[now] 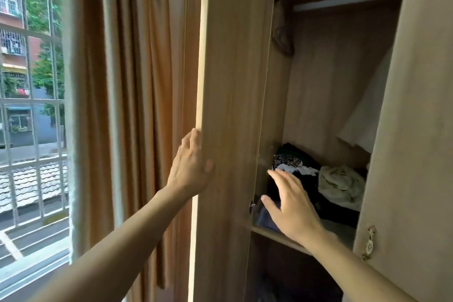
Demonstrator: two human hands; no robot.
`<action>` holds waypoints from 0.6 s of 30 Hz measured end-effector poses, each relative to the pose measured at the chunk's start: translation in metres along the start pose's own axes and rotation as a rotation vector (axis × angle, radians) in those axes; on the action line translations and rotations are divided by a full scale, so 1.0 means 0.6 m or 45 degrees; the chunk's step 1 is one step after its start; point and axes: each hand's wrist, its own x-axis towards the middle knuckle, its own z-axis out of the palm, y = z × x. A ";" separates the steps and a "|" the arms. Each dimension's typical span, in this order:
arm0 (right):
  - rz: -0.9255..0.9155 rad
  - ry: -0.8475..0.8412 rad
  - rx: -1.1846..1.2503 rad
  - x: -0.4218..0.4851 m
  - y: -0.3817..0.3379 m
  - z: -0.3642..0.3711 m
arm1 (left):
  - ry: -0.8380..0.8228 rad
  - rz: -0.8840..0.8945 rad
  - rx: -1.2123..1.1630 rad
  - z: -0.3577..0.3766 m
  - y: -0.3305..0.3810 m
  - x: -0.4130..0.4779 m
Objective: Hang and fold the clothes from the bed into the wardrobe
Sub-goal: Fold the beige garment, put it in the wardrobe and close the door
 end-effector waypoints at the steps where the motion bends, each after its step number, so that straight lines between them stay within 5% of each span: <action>1: -0.001 0.000 -0.007 0.002 -0.004 -0.004 | -0.009 -0.019 -0.041 0.004 0.002 0.001; 8: -0.016 0.035 0.017 0.003 0.008 -0.026 | 0.122 -0.116 -0.137 0.033 0.025 -0.014; 18: -0.019 0.055 0.062 0.000 0.031 -0.021 | 0.158 0.345 -0.277 0.075 0.071 -0.037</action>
